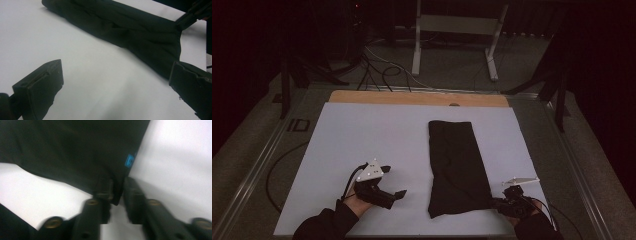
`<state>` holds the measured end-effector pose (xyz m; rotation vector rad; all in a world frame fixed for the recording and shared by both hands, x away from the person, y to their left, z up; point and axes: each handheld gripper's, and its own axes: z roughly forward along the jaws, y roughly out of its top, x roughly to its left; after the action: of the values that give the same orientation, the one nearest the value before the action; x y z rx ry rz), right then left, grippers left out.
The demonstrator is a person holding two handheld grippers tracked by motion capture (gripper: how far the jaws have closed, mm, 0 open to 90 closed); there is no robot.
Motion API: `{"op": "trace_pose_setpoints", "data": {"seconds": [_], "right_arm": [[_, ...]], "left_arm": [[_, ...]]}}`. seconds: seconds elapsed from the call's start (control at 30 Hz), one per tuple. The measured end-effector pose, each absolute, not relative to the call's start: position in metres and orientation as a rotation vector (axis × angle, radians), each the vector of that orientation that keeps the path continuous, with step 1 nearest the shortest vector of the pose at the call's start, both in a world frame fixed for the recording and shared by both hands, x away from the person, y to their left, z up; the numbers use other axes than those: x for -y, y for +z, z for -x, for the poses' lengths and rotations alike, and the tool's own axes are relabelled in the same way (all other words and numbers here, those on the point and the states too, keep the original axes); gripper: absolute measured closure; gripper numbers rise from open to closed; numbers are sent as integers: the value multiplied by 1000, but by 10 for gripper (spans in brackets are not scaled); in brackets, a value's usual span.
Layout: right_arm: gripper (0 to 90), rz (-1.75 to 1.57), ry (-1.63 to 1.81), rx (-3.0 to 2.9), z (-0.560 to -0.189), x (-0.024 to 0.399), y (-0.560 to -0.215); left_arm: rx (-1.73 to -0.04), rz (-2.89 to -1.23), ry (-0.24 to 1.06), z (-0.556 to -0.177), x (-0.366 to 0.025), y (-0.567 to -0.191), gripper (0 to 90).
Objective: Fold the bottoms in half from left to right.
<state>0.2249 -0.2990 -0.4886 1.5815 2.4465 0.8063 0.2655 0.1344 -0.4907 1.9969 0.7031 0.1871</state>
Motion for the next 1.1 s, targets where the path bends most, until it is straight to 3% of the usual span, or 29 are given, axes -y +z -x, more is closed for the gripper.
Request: {"op": "trace_pose_setpoints", "data": {"seconds": [0.33, 0.47, 1.1], "right_arm": [[339, -1472, 919, -2316, -232, 297, -469], [145, -1406, 966, -2298, -237, 294, -465], [98, -1169, 1065, -2177, -261, 277, -465]], "left_arm": [[-713, -1993, 192, -267, -136, -490, 0], [-710, -1992, 196, -267, -136, -490, 0], [-725, -1995, 180, -269, -138, -493, 0]]}}
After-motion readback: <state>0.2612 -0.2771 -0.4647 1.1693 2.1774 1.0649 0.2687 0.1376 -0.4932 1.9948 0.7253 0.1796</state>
